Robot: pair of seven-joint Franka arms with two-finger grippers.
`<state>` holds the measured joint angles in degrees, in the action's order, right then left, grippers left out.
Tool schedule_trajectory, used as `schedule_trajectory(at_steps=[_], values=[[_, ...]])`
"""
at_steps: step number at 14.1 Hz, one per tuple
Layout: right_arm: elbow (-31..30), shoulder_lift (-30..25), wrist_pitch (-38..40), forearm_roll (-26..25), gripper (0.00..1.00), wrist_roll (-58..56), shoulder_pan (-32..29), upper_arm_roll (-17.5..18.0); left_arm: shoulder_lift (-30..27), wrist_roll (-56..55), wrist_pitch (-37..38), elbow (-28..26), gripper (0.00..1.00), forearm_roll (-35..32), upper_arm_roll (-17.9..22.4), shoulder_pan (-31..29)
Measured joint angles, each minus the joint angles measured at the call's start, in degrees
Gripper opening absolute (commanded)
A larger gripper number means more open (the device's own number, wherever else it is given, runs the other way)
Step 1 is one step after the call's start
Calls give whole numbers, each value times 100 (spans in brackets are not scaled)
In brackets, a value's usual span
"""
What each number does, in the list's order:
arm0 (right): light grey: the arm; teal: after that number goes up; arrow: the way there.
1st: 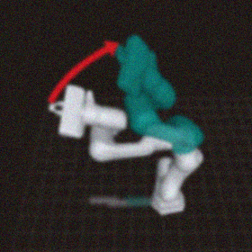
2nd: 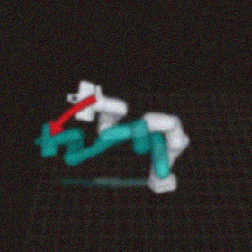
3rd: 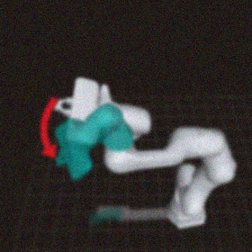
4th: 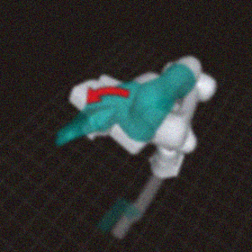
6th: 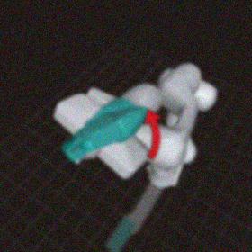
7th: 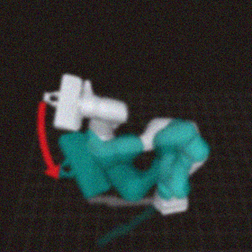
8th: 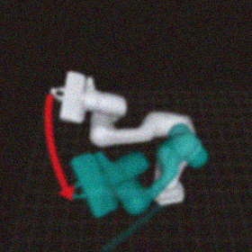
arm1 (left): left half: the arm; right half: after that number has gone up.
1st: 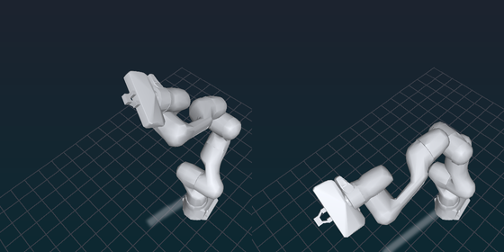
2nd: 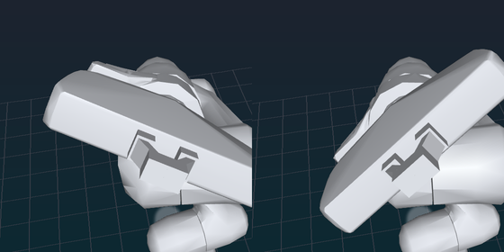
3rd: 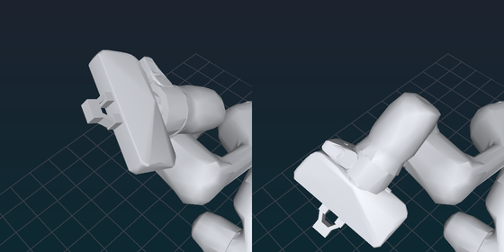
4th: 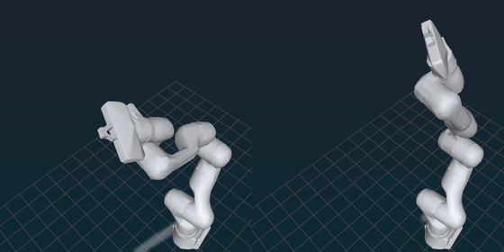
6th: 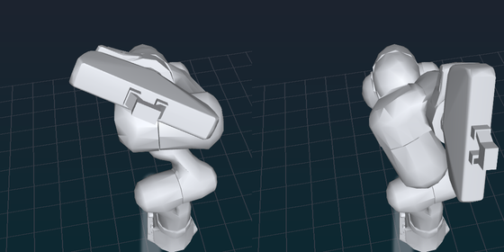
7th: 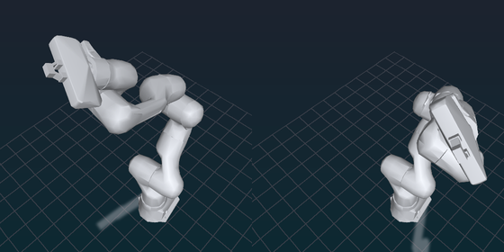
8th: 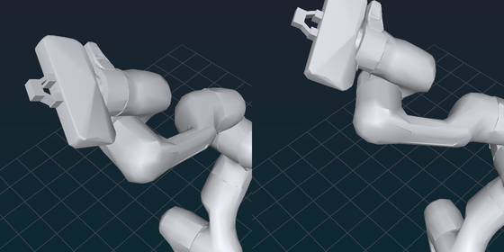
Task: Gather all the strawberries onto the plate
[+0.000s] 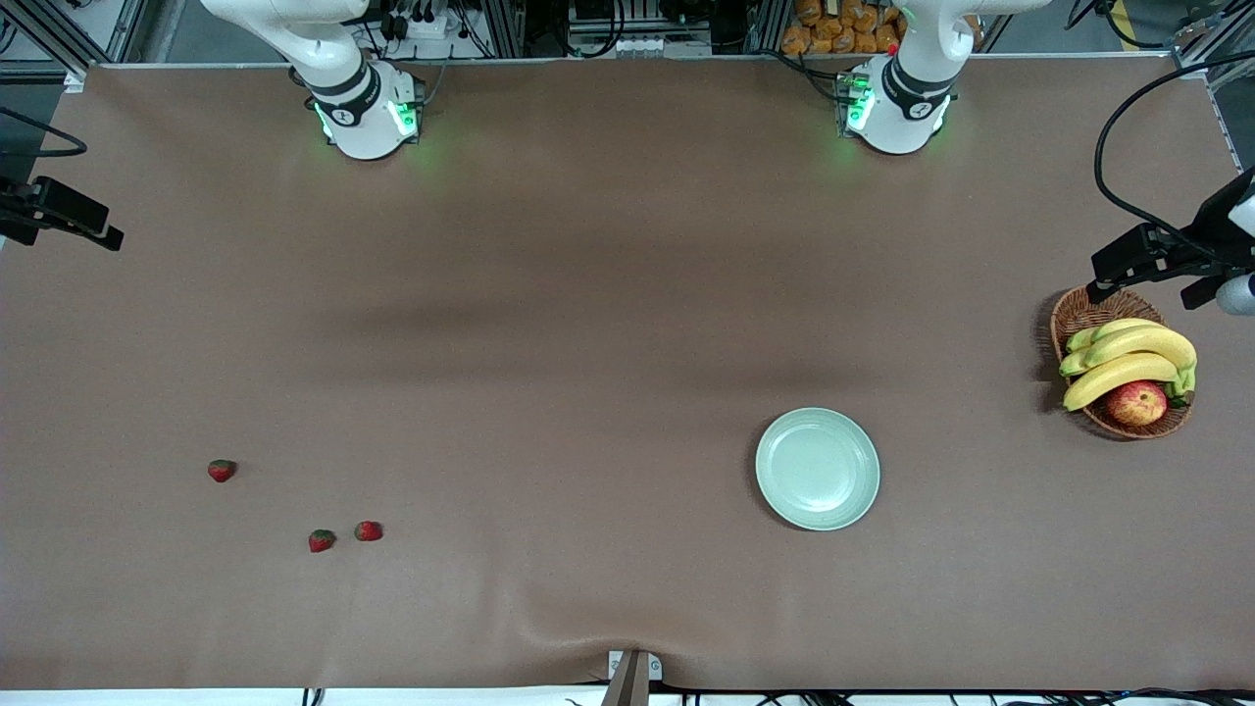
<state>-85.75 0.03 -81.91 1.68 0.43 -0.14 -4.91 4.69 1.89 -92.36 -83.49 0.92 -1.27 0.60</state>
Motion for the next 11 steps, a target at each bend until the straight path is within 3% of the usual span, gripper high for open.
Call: schedule_trajectory(at_steps=[11], values=[[-205,276,-283,0,100,0,2,5,0,-8,132,2,100,0,-1,0]])
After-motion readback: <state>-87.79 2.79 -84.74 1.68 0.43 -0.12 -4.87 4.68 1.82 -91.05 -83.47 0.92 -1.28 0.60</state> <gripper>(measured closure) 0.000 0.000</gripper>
